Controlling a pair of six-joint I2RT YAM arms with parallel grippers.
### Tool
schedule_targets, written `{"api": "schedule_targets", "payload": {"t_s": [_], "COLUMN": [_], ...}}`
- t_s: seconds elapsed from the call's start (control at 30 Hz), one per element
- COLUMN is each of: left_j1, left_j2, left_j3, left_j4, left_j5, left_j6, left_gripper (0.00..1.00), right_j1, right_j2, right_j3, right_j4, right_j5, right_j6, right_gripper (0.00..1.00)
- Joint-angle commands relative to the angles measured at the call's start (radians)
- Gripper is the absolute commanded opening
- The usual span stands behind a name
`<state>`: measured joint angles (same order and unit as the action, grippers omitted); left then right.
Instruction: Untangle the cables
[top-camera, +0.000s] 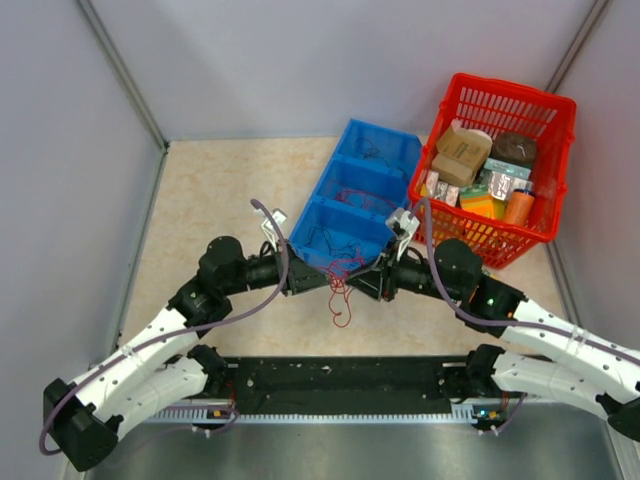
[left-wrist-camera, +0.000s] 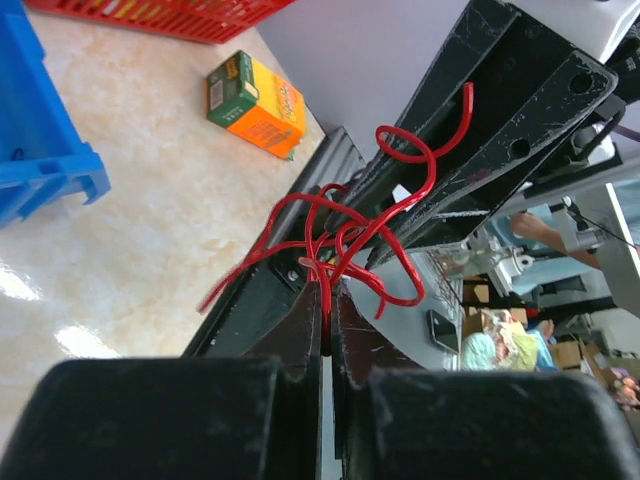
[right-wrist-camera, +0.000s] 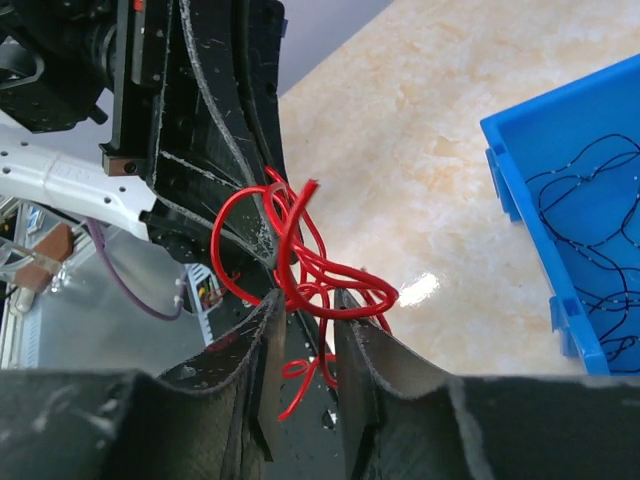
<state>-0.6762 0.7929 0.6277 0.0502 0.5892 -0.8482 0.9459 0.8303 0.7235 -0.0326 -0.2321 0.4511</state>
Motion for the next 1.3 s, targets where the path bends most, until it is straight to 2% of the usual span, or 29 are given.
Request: {"api": "schedule_targets", "payload": {"t_s": [0.0,0.13,0.33,0.6,0.8,0.87,0.97,1.03,1.1,1.13,1.23,1.27], "left_j1": [-0.002,-0.002,-0.002,-0.002,-0.002,-0.003,-0.003,-0.003,-0.003,-0.002,-0.003,-0.003], "left_j2": [0.011,0.009,0.002,0.008,0.032,0.042,0.048,0.049,0.048,0.043,0.025,0.017], "left_j3": [-0.003,-0.003,-0.009,-0.019,-0.010,-0.014,-0.016,-0.017,-0.014,-0.013,0.000,0.004], "left_j4": [0.123,0.138,0.165,0.195,0.204,0.214,0.217,0.224,0.226,0.221,0.182,0.160], "left_j5": [0.073,0.078,0.093,0.116,0.136,0.142,0.143,0.141,0.141,0.138,0.118,0.110], "left_j6": [-0.048,-0.063,-0.101,-0.149,-0.175,-0.186,-0.190,-0.196,-0.198,-0.195,-0.170,-0.158], "left_gripper": [0.00,0.00,0.00,0.00,0.00,0.00,0.00,0.00,0.00,0.00,0.00,0.00], "right_j1": [-0.004,-0.004,-0.002,0.023,0.073,0.074,0.083,0.085,0.086,0.090,0.090,0.090], "right_j2": [-0.034,-0.046,-0.011,0.033,0.066,0.075,0.087,0.107,0.128,0.136,0.139,0.133], "right_j3": [0.004,-0.004,-0.012,-0.024,-0.018,-0.025,-0.041,-0.050,-0.044,-0.038,-0.044,-0.048], "right_j4": [0.051,0.065,0.085,0.154,0.166,0.209,0.272,0.318,0.347,0.346,0.336,0.332], "right_j5": [-0.041,-0.052,-0.101,-0.108,0.031,0.042,0.068,0.070,0.048,0.043,0.054,0.062], "right_j6": [0.001,0.002,-0.018,-0.046,-0.057,-0.039,-0.012,0.006,0.009,0.006,0.003,0.003], "right_gripper": [0.32,0.49,0.61,0.66,0.66,0.64,0.54,0.42,0.20,0.14,0.00,0.00]}}
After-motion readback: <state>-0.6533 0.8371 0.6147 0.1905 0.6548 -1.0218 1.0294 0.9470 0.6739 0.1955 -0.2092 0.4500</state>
